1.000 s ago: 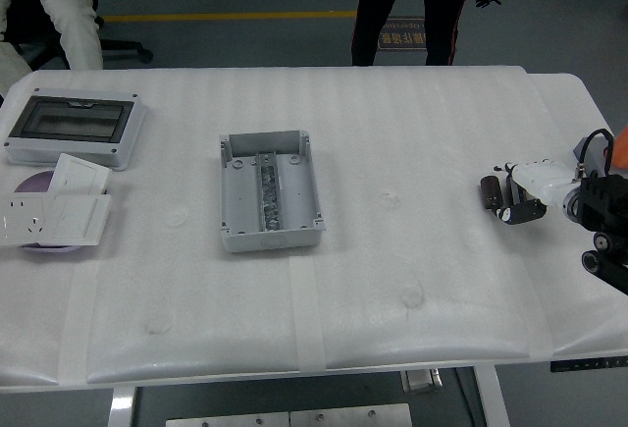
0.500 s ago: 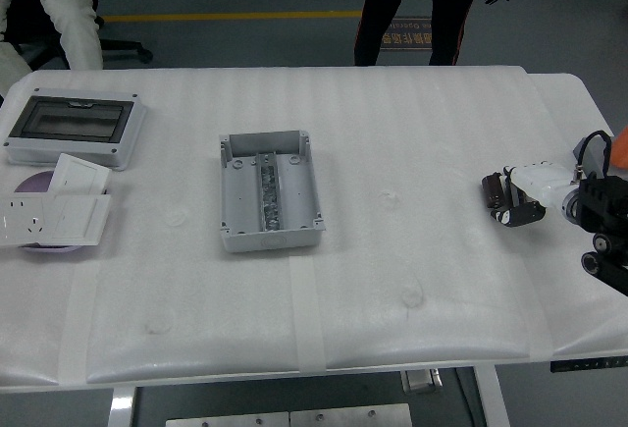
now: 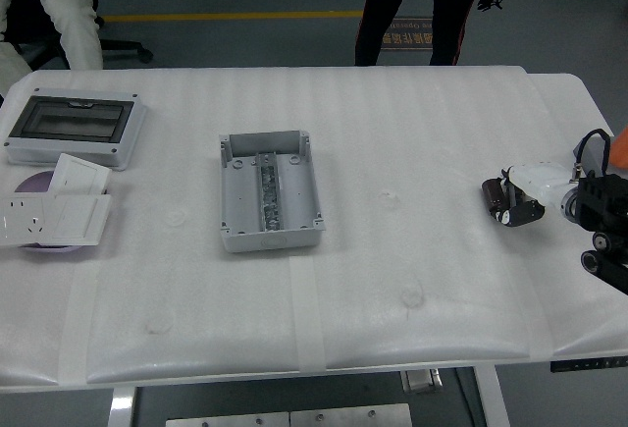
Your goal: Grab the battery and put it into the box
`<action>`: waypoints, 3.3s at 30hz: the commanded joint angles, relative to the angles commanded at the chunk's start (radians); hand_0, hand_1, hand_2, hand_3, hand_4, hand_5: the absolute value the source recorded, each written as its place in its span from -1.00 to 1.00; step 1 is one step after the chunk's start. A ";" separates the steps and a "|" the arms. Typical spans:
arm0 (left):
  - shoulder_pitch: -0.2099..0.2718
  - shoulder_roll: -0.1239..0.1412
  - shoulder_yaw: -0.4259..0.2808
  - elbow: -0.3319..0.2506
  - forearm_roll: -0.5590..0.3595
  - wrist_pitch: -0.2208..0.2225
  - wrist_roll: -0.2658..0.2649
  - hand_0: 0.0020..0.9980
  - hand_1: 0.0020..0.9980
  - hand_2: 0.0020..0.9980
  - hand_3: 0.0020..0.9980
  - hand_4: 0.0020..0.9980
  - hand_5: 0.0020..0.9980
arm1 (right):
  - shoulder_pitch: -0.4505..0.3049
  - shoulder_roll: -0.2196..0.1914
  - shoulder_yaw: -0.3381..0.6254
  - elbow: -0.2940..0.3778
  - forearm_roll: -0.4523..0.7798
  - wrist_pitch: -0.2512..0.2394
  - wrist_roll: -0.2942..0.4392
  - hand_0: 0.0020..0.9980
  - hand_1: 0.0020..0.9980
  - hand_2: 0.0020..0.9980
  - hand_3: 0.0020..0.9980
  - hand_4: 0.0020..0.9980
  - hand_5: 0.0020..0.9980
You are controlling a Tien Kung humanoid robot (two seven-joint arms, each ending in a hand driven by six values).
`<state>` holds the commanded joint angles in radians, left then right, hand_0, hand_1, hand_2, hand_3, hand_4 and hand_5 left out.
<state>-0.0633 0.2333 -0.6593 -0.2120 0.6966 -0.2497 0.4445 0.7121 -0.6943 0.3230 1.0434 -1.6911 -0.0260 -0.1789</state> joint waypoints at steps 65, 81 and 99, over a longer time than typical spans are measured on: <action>0.016 -0.006 -0.019 0.000 0.025 -0.041 0.020 -0.22 0.26 0.18 0.16 0.41 -0.75 | -0.018 0.416 0.173 0.295 -0.138 -0.117 -0.060 1.00 0.88 0.96 1.00 0.49 -0.05; 0.011 -0.002 -0.001 0.003 0.002 -0.040 0.016 -0.24 0.24 0.16 0.17 0.41 -0.85 | -0.118 0.074 0.411 0.207 -0.133 0.137 -0.237 1.00 0.79 0.91 1.00 0.56 -0.03; 0.008 0.004 0.003 0.003 -0.001 -0.042 0.016 -0.25 0.22 0.15 0.17 0.39 -0.93 | -0.134 -0.021 0.319 0.182 -0.071 0.196 -0.211 1.00 0.75 0.93 1.00 0.70 -0.03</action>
<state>-0.0557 0.2377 -0.6566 -0.2089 0.6958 -0.2912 0.4601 0.5777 -0.7149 0.6419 1.2256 -1.7617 0.1697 -0.3898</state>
